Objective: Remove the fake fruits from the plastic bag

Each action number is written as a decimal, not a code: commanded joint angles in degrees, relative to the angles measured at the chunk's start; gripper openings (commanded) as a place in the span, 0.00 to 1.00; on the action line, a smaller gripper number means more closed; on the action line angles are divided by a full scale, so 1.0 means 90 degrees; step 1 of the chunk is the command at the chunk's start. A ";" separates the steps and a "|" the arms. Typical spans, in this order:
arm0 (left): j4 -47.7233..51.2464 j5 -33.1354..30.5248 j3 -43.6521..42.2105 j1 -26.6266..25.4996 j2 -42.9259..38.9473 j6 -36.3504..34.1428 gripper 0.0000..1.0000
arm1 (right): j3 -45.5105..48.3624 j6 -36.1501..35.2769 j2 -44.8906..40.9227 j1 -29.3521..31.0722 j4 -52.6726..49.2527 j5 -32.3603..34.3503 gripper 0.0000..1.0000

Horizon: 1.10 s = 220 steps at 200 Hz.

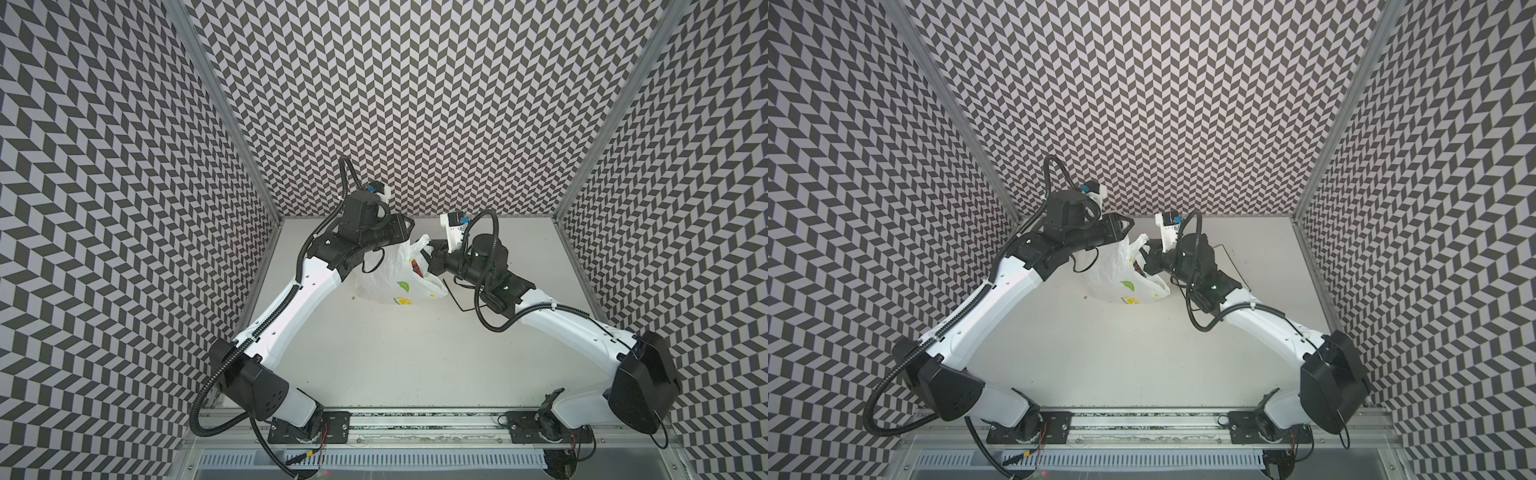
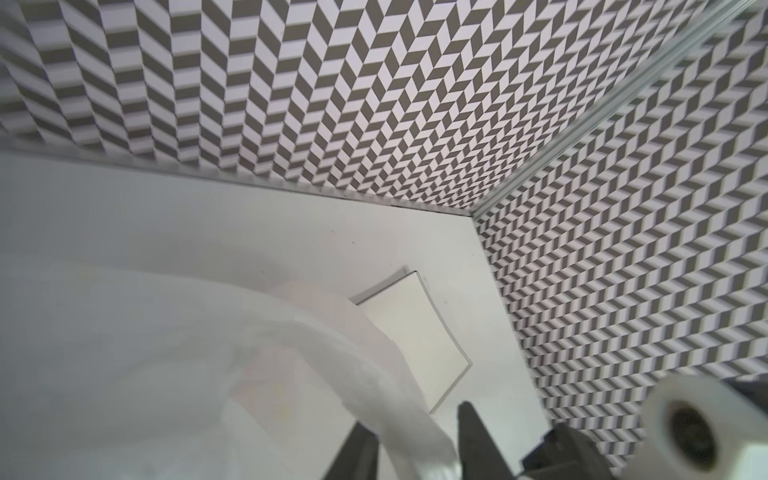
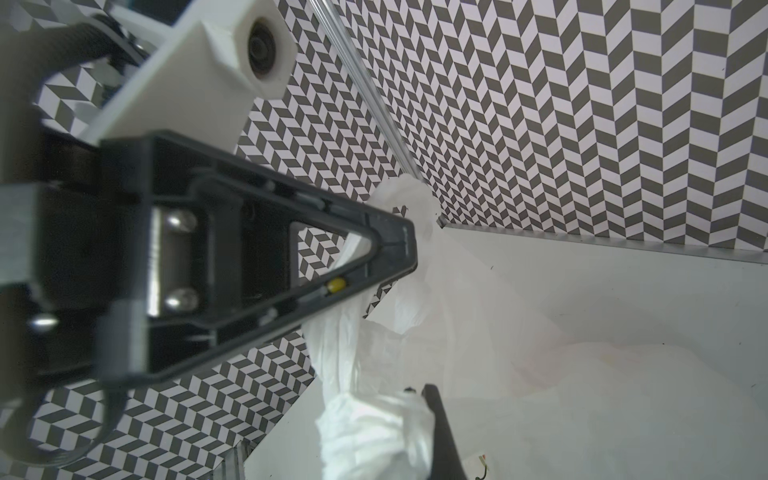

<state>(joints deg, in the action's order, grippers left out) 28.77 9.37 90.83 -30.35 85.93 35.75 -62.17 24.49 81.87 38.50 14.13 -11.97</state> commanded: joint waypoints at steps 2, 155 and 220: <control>-0.0344 -0.0491 -0.0263 0.0003 -0.0420 0.0130 0.13 | 0.0134 0.0030 -0.0366 0.0026 0.0030 0.0703 0.00; -0.1898 0.0047 -0.5711 -0.0007 -0.5038 -0.0027 0.00 | 0.0688 -0.2701 -0.2322 -0.0409 -0.4083 0.0253 0.67; -0.2364 0.0362 -0.5684 -0.0007 -0.5047 -0.0474 0.00 | 0.0233 -0.4857 -0.3688 -0.0392 -0.5165 -0.0984 0.82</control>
<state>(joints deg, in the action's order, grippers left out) 11.07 11.00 39.03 -30.37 39.97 33.19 -57.21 -9.13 49.78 34.87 -29.93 -15.81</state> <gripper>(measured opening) 0.047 0.829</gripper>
